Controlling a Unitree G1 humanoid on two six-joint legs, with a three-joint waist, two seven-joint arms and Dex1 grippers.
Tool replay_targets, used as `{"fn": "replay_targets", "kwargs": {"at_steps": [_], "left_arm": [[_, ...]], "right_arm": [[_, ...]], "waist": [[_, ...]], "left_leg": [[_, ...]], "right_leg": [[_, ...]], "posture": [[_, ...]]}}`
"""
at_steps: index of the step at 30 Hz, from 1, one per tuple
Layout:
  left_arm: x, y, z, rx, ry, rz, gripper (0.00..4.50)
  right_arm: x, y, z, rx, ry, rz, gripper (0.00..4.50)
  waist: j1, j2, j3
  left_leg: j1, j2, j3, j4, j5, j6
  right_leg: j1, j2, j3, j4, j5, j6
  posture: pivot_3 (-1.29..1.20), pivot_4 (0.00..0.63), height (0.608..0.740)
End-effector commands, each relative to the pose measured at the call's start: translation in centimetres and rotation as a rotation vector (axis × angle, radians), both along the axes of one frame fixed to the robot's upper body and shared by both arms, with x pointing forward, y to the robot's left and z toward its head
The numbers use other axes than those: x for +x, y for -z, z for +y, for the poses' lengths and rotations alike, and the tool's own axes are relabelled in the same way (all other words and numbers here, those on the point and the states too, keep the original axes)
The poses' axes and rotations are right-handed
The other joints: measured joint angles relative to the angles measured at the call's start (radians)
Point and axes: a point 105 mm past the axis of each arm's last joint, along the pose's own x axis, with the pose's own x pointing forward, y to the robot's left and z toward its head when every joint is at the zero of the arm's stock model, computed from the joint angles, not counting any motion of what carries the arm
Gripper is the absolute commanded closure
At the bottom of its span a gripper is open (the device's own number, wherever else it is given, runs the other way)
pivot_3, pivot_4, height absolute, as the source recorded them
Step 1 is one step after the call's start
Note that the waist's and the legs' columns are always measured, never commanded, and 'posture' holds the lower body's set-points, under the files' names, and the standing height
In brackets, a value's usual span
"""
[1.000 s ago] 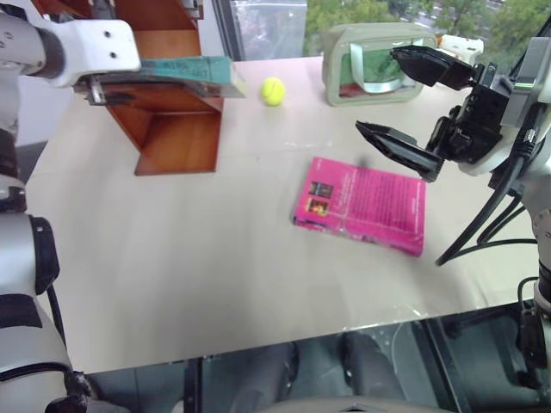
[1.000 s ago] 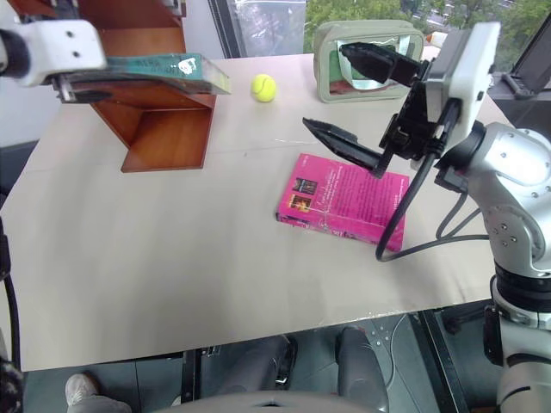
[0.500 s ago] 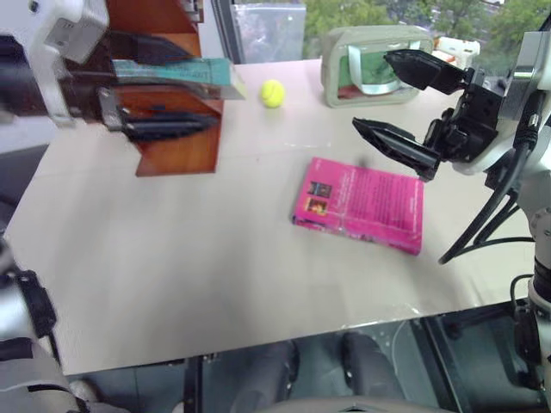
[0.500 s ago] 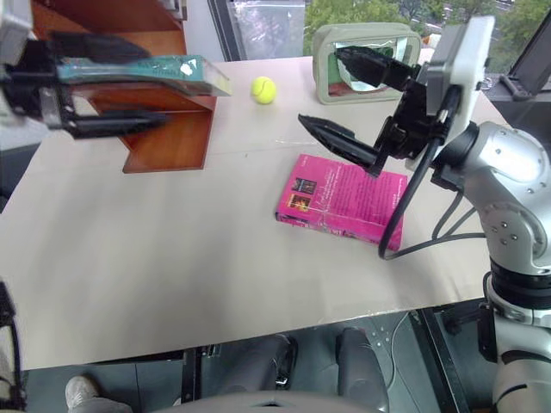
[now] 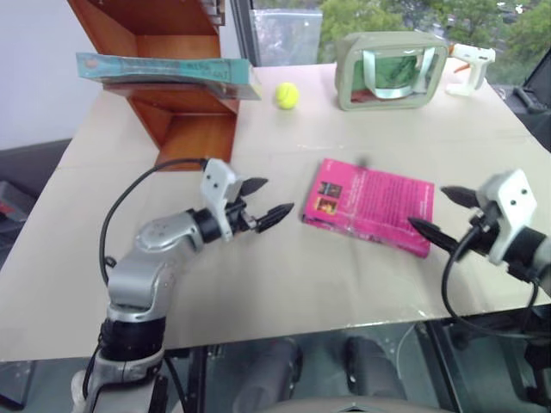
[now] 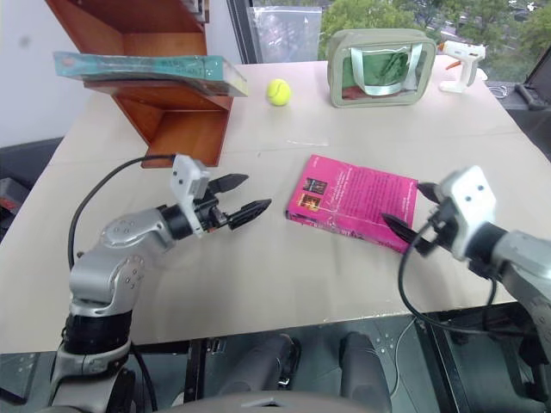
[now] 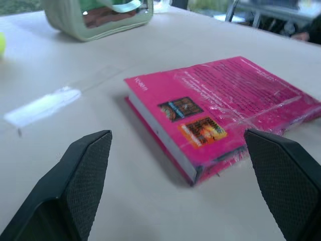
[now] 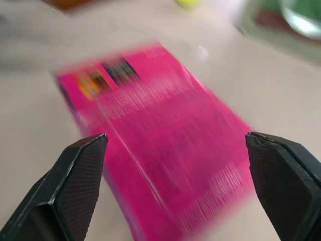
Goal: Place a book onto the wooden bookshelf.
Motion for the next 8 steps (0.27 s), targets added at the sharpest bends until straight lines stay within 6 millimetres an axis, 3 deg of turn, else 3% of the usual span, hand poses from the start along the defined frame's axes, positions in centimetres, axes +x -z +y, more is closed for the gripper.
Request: {"fn": "replay_targets", "kwargs": {"at_steps": [1, 5, 8], "left_arm": [[-1.0, -1.1, 2.1, 0.086, 0.000, -0.080, 0.05], [-2.5, -0.3, 4.2, 0.170, 0.011, -0.050, 0.05], [-2.9, 0.4, 4.5, 0.202, 0.032, -0.021, 0.05]], "right_arm": [[-1.4, -1.5, -1.9, -0.079, 0.028, -0.065, 0.00], [-2.6, -1.1, -3.7, -0.129, 0.042, -0.019, 0.00], [-2.5, -0.7, -4.2, -0.134, 0.051, -0.008, 0.00]], "waist": [[-0.002, 0.001, 0.000], [-0.004, 0.002, 0.000], [-0.004, 0.002, -0.001]], "left_leg": [[0.000, 0.000, 0.001, 0.000, 0.000, 0.000], [0.008, 0.001, 0.004, -0.003, -0.002, 0.002], [0.018, 0.003, 0.005, -0.007, -0.006, 0.000]], "right_leg": [[0.000, 0.000, 0.000, 0.000, 0.000, 0.000], [0.007, 0.000, 0.003, -0.002, 0.000, 0.001], [0.017, 0.001, 0.003, -0.007, -0.002, 0.002]], "posture": [[0.00, 0.150, 0.740], [0.00, 0.150, 0.740], [0.00, 0.150, 0.740]]}}
